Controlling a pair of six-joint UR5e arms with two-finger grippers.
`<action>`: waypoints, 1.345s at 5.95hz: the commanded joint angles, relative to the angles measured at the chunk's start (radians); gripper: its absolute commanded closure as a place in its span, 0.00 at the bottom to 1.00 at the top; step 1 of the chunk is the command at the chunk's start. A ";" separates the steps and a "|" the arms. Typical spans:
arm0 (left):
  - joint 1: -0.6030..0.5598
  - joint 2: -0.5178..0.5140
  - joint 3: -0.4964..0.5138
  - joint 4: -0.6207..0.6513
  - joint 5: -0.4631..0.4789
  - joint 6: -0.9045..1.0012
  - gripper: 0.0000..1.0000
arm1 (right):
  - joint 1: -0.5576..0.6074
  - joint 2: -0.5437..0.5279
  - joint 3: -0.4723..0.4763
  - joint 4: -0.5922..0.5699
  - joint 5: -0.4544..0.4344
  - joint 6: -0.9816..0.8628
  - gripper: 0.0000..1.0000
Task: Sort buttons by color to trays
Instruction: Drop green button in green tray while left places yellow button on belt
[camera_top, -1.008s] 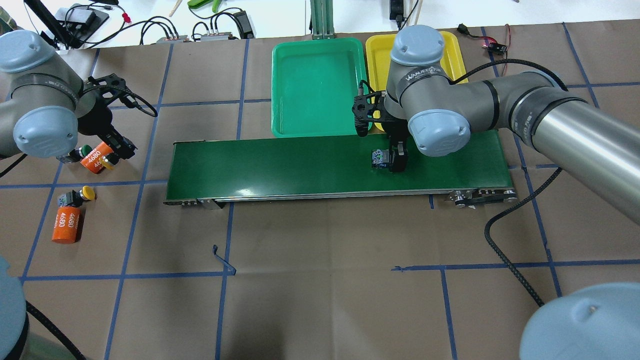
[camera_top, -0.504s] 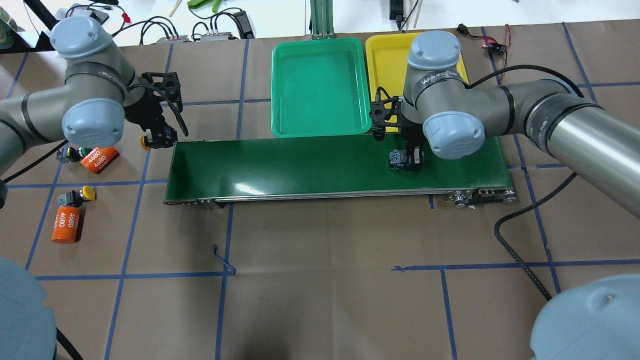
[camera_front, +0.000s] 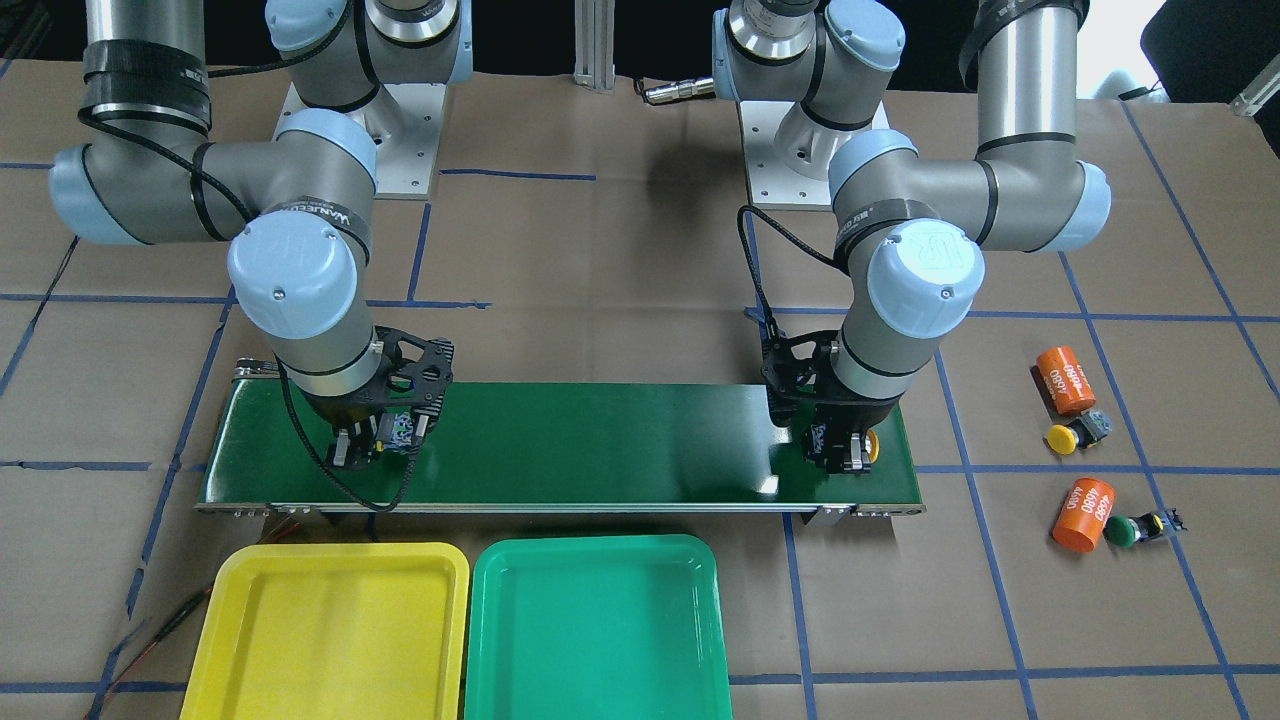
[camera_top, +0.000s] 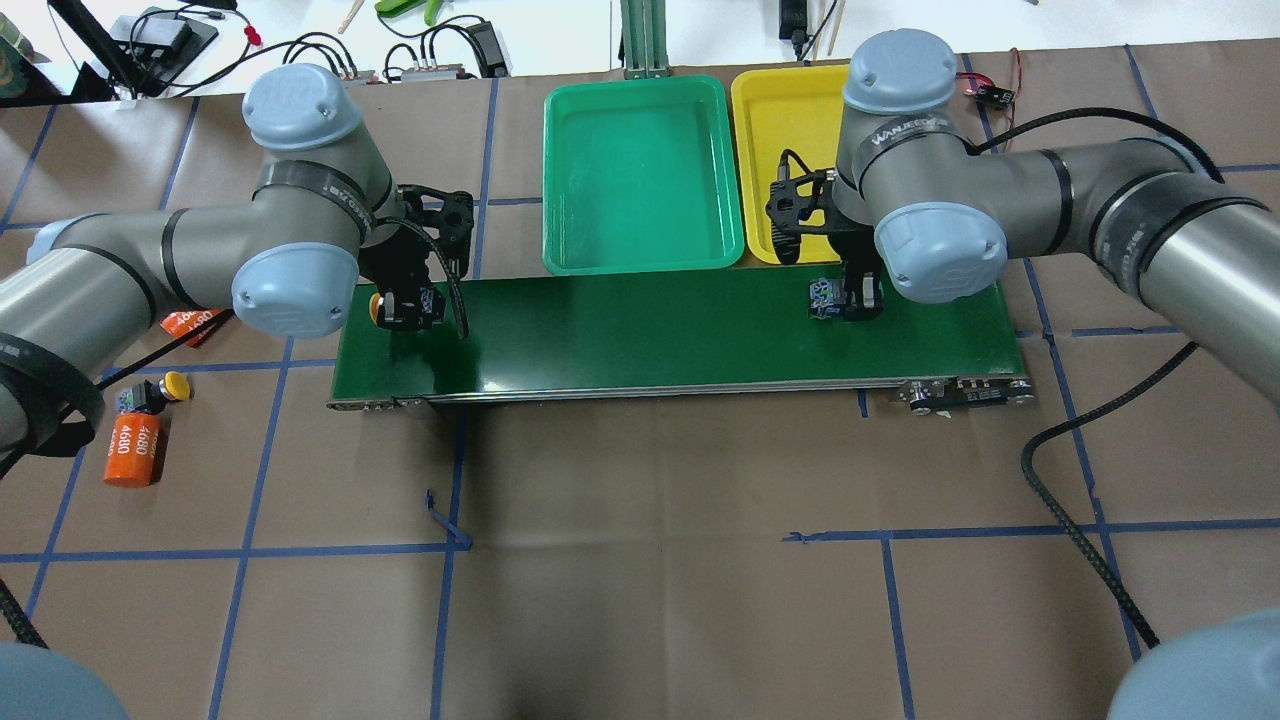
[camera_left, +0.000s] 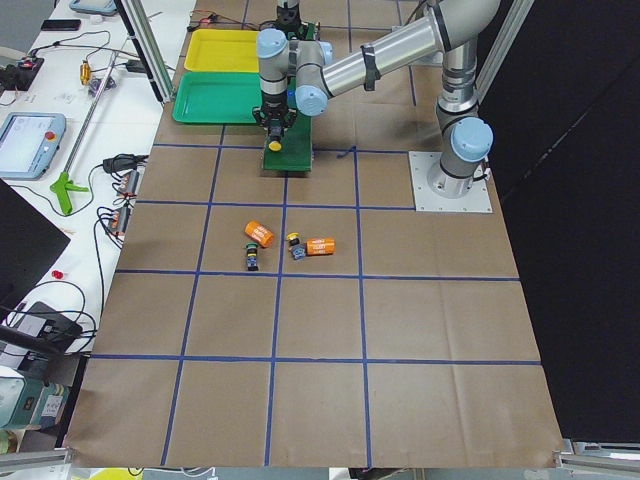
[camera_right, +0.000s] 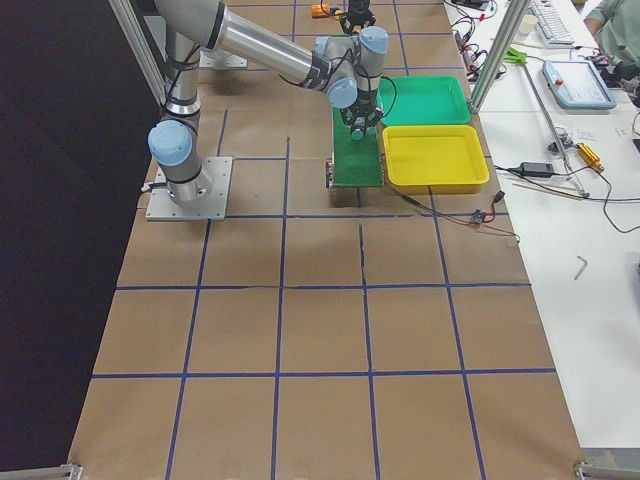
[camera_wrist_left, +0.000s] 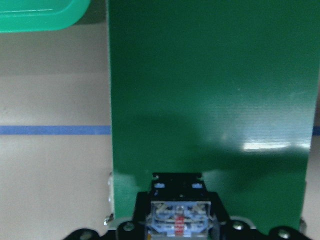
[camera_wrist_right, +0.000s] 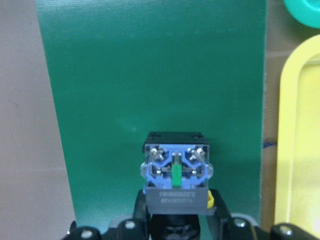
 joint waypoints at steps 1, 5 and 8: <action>-0.009 0.014 -0.032 0.014 0.002 -0.009 0.35 | -0.011 -0.027 -0.098 -0.016 0.004 -0.004 0.95; 0.151 -0.001 0.075 0.009 0.000 -0.232 0.01 | 0.110 0.419 -0.631 -0.019 0.116 0.103 0.94; 0.444 -0.065 0.106 0.014 -0.005 -0.251 0.01 | 0.148 0.560 -0.735 -0.050 0.207 0.097 0.02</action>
